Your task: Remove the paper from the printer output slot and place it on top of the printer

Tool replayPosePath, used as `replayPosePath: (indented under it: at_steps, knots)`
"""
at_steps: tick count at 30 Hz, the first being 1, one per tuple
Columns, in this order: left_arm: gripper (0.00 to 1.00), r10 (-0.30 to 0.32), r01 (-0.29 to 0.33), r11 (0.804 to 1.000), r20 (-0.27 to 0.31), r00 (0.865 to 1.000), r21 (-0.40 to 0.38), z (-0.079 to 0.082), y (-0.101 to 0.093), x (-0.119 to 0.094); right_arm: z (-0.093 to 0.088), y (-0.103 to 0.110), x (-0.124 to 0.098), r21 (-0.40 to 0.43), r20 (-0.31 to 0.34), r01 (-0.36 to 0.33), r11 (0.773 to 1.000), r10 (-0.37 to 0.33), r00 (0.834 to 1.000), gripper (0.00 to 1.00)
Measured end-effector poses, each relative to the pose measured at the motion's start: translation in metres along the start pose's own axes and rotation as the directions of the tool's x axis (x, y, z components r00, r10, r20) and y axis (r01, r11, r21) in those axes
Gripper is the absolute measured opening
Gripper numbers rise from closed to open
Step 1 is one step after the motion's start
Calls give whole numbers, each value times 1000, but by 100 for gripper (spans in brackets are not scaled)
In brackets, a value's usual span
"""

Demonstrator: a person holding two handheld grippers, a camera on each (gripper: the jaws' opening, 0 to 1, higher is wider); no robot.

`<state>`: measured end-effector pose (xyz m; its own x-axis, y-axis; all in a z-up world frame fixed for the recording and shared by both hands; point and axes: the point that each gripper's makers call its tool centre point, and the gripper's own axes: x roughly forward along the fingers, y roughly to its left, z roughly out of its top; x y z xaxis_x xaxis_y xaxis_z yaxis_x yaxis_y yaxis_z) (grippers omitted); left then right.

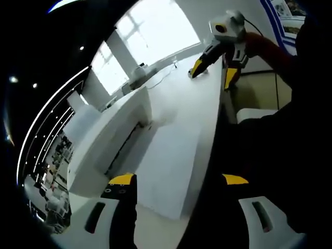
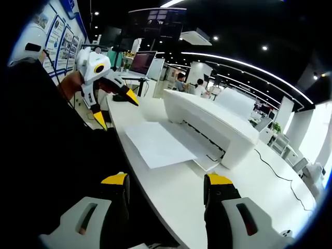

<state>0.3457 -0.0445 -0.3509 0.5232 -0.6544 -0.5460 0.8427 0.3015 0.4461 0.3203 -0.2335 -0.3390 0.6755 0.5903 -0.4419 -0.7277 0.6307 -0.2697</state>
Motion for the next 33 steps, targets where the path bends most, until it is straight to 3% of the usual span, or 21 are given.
replayPosePath:
  at_steps: [33]
  knots:
    - [68,71,-71,997,-39,997,21,-18,10,10,-5,2,3,6,-7,-3,1000,3,1000,53]
